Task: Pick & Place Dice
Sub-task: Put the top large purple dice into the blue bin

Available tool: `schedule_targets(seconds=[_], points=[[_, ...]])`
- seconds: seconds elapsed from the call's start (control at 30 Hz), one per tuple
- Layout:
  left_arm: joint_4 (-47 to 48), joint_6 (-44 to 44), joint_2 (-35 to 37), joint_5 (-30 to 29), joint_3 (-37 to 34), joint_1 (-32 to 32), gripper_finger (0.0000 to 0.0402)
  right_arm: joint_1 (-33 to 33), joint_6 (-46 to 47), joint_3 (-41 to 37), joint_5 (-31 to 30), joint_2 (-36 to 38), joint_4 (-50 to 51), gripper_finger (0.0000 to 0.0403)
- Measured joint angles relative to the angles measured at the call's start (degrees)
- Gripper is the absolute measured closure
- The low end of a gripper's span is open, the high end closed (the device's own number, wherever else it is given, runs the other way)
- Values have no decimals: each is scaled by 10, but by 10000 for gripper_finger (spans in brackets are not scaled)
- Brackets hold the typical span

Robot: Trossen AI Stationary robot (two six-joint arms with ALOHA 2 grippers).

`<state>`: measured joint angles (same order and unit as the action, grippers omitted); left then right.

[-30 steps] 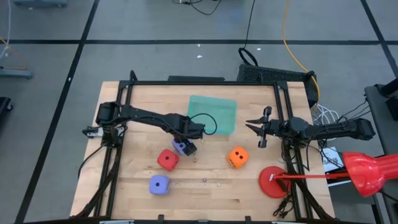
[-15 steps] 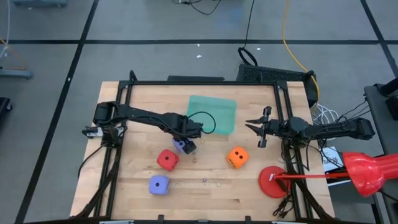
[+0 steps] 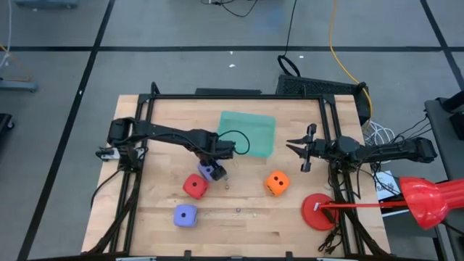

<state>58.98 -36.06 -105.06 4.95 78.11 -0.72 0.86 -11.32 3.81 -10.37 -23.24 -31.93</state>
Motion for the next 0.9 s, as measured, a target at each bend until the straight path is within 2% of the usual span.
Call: schedule_targets(seconds=[0.17,0.53,0.9], points=[[13,-13,49,-36,0,-7,7,0,1,0,0,0,0,344],[13,-45,164,-50,1,-28,7,0,1,0,0,0,0,344],[10,-48,179,-50,1,-39,7,0,1,0,0,0,0,344]])
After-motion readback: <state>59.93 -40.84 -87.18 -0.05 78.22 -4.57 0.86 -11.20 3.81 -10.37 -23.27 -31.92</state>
